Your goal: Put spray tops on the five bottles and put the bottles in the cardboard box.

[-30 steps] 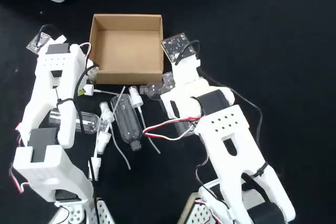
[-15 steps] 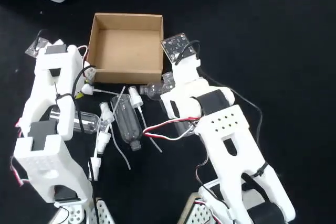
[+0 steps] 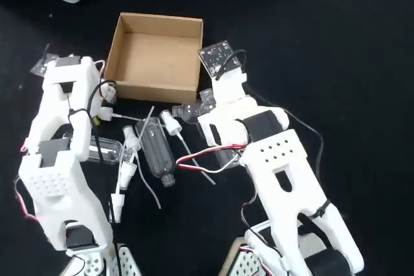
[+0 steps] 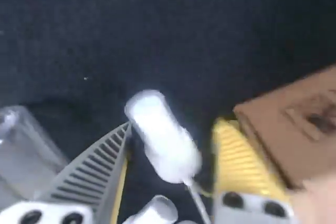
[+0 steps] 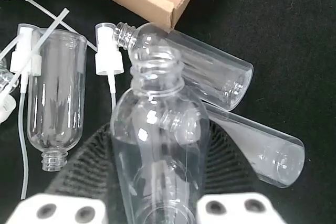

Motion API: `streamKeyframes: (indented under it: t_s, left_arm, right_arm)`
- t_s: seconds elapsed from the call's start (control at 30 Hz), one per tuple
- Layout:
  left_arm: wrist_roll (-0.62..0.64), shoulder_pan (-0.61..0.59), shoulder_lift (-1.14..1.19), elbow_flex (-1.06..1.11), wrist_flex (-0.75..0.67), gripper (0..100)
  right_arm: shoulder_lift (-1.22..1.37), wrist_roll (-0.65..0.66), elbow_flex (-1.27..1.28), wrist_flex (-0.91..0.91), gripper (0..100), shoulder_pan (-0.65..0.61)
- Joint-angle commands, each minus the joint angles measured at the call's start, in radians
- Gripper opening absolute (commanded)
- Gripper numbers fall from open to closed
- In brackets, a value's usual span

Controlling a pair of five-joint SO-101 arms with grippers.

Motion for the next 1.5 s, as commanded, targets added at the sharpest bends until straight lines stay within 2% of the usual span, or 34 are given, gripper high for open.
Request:
streamKeyframes:
  t_s: [0.0, 0.17, 0.47, 0.7, 1.07, 1.33, 1.47]
  left_arm:
    - [0.037, -0.019, 0.006, -0.036, -0.005, 31]
    - [0.037, -0.019, 0.006, -0.035, -0.005, 24]
    - [0.035, -0.019, 0.006, -0.035, -0.005, 3]
    - [0.035, -0.021, 0.006, -0.035, -0.003, 3]
    - [0.037, -0.058, -0.006, -0.064, 0.091, 3]
    - [0.034, -0.076, -0.006, -0.223, 0.293, 3]
    - [0.034, -0.082, -0.006, -0.278, 0.341, 3]
  right_arm:
    - [-0.038, 0.002, 0.004, -0.038, 5.0, 0.018]
    - [-0.038, 0.002, 0.004, -0.038, 5.0, 0.018]
    - [-0.038, 0.002, 0.004, -0.038, 5.0, 0.018]
    - [-0.038, 0.002, 0.004, -0.038, 5.0, 0.018]
    - [-0.038, 0.002, 0.004, -0.038, 5.0, 0.018]
    - [-0.038, 0.002, 0.005, -0.038, 5.0, 0.018]
    - [-0.038, 0.002, 0.016, -0.052, 5.0, 0.018]
